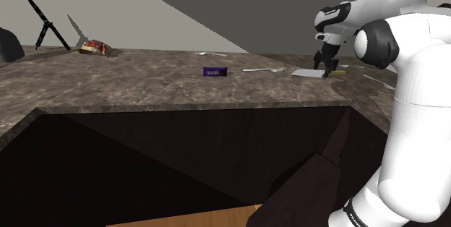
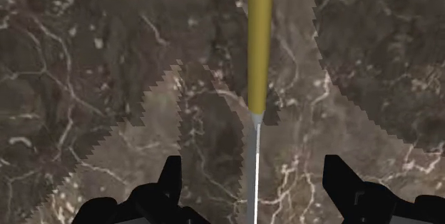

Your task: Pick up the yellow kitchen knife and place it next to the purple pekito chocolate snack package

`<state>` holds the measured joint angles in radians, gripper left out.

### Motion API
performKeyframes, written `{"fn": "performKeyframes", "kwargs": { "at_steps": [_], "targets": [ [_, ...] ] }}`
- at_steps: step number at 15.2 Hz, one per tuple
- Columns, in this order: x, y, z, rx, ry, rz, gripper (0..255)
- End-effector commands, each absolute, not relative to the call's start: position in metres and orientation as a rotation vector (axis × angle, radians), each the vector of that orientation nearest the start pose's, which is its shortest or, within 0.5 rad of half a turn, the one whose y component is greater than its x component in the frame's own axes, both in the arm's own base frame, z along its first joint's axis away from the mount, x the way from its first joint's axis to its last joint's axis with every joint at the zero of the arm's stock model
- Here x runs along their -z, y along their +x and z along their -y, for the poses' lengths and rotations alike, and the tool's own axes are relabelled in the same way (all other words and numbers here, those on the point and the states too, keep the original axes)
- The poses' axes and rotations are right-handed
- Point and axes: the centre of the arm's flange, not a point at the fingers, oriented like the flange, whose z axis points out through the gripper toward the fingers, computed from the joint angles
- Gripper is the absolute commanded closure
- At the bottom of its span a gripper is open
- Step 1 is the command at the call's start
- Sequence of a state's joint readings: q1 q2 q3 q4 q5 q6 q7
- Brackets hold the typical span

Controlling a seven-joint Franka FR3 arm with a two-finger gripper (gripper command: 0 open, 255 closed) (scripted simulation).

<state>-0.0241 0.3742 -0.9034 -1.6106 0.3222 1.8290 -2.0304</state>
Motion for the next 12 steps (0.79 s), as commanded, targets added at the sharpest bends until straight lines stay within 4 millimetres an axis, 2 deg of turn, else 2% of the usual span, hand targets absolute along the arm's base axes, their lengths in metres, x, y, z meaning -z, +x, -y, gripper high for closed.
{"fn": "performKeyframes", "kwargs": {
  "at_steps": [1, 7, 8, 12],
  "targets": [
    [-0.4721, 0.4516, 0.4495, 0.029, -2.710, 1.572, 0],
    [-0.4722, 0.4516, 0.4495, 0.029, -2.710, 1.572, 0],
    [-0.4722, 0.4516, 0.4495, 0.029, -2.710, 1.572, 255],
    [-0.4722, 0.4516, 0.4495, 0.029, -2.710, 1.572, 255]
  ]
}}
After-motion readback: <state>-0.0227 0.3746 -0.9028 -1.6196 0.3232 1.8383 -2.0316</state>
